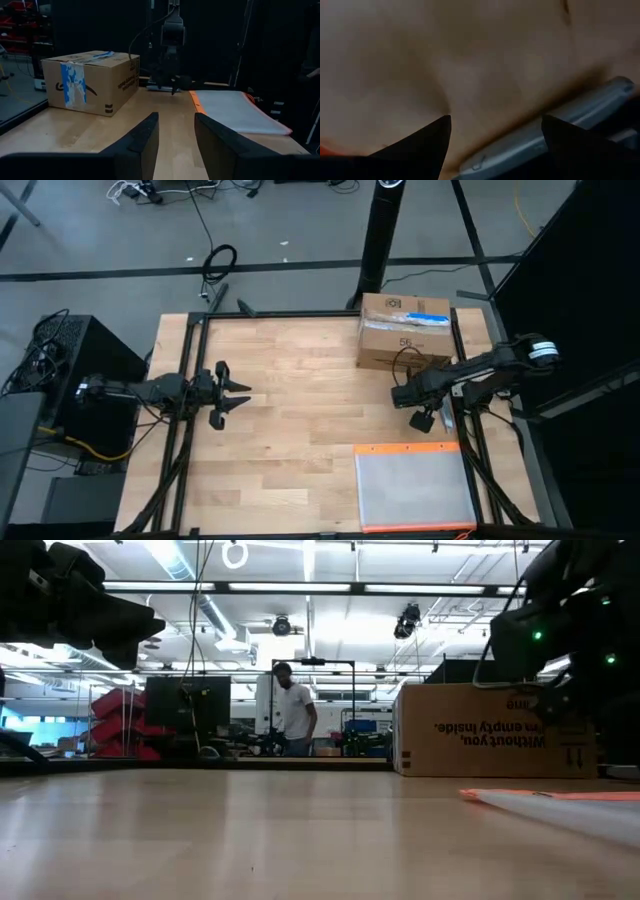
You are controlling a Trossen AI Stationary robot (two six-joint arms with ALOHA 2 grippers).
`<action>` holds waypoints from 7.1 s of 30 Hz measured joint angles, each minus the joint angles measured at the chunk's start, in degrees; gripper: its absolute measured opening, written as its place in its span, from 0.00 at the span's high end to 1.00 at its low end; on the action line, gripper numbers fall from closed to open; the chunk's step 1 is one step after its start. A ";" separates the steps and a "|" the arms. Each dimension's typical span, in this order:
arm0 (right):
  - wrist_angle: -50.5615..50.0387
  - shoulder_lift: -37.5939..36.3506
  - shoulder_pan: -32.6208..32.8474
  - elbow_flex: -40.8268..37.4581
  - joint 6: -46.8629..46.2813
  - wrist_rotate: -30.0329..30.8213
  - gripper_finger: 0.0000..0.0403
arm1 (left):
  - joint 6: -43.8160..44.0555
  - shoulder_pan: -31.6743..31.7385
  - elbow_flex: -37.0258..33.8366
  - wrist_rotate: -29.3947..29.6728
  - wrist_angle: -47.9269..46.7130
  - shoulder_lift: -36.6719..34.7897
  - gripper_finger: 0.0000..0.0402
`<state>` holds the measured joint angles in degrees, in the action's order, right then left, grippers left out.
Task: Unpack boxes
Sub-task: Open the cardboard box using the cutter
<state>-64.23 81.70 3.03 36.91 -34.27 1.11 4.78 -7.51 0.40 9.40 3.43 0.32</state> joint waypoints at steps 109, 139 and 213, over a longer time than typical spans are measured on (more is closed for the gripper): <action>-7.15 11.19 20.32 22.29 9.95 4.60 1.00 | 0.00 -0.01 0.00 0.00 0.00 0.01 0.72; 6.03 14.81 27.06 21.45 54.98 8.01 0.65 | 0.49 -0.01 0.01 0.05 2.76 0.01 0.71; 34.84 20.12 -0.97 20.78 28.49 4.86 0.52 | -8.69 4.51 11.08 11.42 27.86 45.96 0.69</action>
<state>-29.39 101.82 2.05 57.69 -5.78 5.98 -3.92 -3.00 11.49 20.82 31.29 46.27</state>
